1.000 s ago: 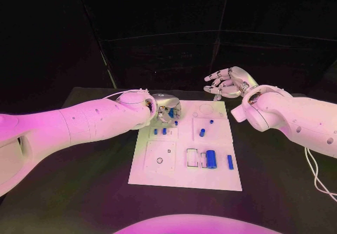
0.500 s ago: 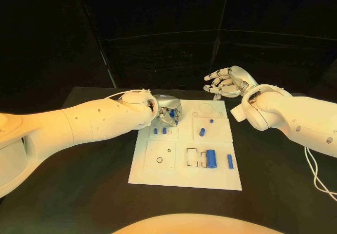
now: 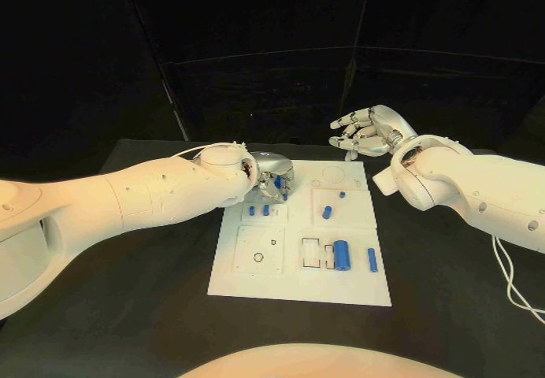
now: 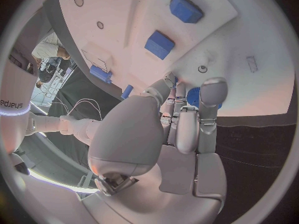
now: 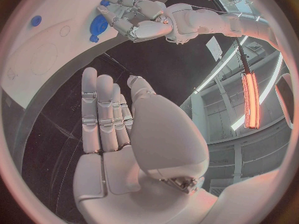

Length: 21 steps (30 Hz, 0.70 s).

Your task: Assemble the parts on the task board

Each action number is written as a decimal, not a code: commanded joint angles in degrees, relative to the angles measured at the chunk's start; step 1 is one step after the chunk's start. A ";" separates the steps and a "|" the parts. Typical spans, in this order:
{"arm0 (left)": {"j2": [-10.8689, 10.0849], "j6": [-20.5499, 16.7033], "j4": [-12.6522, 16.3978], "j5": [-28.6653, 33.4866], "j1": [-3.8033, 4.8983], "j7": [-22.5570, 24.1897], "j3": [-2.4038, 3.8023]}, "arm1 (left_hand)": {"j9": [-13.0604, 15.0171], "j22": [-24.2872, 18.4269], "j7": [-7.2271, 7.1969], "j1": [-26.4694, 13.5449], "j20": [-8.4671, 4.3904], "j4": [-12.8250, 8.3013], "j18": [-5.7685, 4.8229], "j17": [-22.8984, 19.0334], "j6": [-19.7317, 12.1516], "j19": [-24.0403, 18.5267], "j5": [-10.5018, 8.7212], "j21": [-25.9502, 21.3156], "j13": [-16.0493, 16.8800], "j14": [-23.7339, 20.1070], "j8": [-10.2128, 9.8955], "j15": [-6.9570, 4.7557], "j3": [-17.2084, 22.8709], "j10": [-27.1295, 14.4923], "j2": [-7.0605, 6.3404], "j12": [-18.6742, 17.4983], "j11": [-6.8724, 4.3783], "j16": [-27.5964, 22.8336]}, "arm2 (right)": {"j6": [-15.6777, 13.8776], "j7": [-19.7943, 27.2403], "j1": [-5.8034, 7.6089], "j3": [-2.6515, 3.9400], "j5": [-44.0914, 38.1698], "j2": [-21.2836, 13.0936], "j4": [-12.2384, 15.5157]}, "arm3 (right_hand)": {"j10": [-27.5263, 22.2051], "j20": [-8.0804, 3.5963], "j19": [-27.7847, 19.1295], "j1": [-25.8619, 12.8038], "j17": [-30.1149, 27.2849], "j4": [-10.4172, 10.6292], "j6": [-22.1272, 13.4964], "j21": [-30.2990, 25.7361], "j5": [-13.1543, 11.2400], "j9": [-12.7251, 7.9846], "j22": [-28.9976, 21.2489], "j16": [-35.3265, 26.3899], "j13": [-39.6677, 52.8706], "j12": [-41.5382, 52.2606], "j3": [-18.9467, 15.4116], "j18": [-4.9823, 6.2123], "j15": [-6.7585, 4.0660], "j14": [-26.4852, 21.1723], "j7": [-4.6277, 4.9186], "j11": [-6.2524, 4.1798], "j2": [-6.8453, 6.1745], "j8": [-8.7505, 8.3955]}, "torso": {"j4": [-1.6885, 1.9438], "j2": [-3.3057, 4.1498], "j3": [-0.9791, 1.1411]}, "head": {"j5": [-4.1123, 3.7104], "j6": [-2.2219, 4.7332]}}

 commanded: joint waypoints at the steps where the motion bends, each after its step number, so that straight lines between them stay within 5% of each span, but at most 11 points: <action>1: 0.01 2.40 -0.08 -1.01 -0.20 -2.27 -0.17 | -0.05 0.26 0.08 -0.08 0.05 -0.03 -0.92 -0.27 0.55 0.42 -0.23 0.29 -0.10 0.82 -0.48 -0.05 0.71 0.45 0.39 -0.56 0.02 0.18 | 0.36 0.62 0.10 0.03 -0.16 0.08 0.04 | -0.50 0.15 0.18 0.23 0.05 0.11 -0.52 -0.27 0.26 0.07 -0.08 -0.11 -0.09 0.38 0.22 0.25 -0.11 -0.44 -0.06 -0.09 0.11 0.33 | 0.01 0.02 -0.02 | 0.06 0.02; 21: -0.40 -3.29 0.85 -0.99 -0.54 0.54 -0.14 | 0.38 4.29 -0.39 -0.76 -0.56 -0.78 -1.54 -1.38 4.54 1.46 -0.23 3.96 0.10 1.00 -0.47 -0.76 5.08 4.95 0.82 -1.52 -0.86 0.16 | 0.42 0.68 0.09 0.03 -0.16 0.18 -0.01 | -0.49 0.17 0.20 0.05 0.16 0.30 -0.53 -0.30 0.27 0.07 -0.08 -0.04 -0.17 0.47 0.26 0.24 -0.09 -0.39 -0.05 -0.07 0.17 0.43 | 0.02 -0.01 0.00 | 0.07 -0.03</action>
